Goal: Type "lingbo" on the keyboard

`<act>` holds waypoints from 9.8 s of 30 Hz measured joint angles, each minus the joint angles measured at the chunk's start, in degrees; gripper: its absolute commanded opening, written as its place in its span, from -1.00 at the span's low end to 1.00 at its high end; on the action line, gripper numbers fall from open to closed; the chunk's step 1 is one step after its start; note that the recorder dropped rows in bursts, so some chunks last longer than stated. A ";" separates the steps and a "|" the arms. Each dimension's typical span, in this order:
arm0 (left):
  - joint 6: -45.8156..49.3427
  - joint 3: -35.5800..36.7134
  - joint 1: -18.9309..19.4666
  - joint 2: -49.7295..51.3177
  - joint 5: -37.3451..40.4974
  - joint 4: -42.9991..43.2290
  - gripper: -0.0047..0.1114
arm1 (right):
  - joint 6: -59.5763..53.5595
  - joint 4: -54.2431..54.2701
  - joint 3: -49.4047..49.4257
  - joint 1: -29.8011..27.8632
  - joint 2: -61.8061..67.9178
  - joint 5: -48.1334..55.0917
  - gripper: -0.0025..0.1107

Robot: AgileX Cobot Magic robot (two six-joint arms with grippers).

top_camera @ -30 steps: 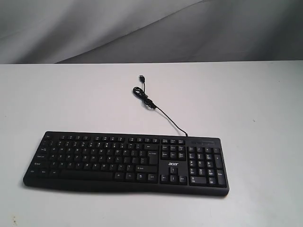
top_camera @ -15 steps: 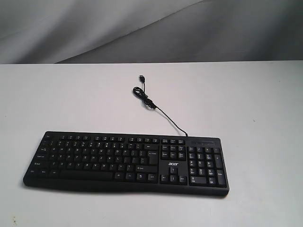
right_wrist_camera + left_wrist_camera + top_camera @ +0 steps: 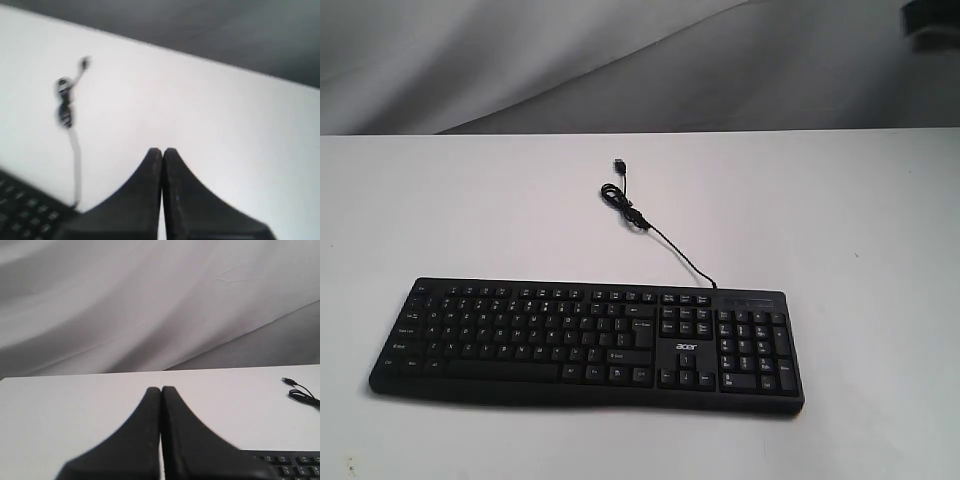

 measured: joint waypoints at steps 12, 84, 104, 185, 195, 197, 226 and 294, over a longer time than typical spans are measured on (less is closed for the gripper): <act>0.00 0.00 0.00 0.00 0.00 0.00 -0.91 | -45.80 31.34 -0.22 21.68 26.54 2.67 -0.96; 0.00 0.00 0.00 0.00 0.00 0.00 -0.91 | -44.25 17.98 -0.43 40.18 35.87 -11.93 -0.96; 0.00 0.00 0.00 0.00 0.00 0.00 -0.91 | -44.09 19.26 -7.41 40.82 38.99 -11.34 -0.96; 0.00 0.00 0.00 0.00 0.00 0.00 -0.91 | -40.00 15.63 -8.54 45.35 39.43 -11.24 -0.96; 0.00 0.00 0.00 0.00 0.00 0.00 -0.91 | -38.21 15.79 -16.74 45.35 42.99 -10.18 -0.96; 0.00 0.00 0.00 0.00 0.00 0.00 -0.91 | -38.05 15.91 -17.40 45.35 44.19 -9.79 -0.96; 0.00 0.00 0.00 0.00 0.00 0.00 -0.91 | -37.82 15.91 -17.66 45.35 45.17 -8.45 -0.96; 0.00 0.00 0.00 0.00 0.00 0.00 -0.91 | -41.87 19.05 -4.15 38.47 36.15 -10.91 -0.96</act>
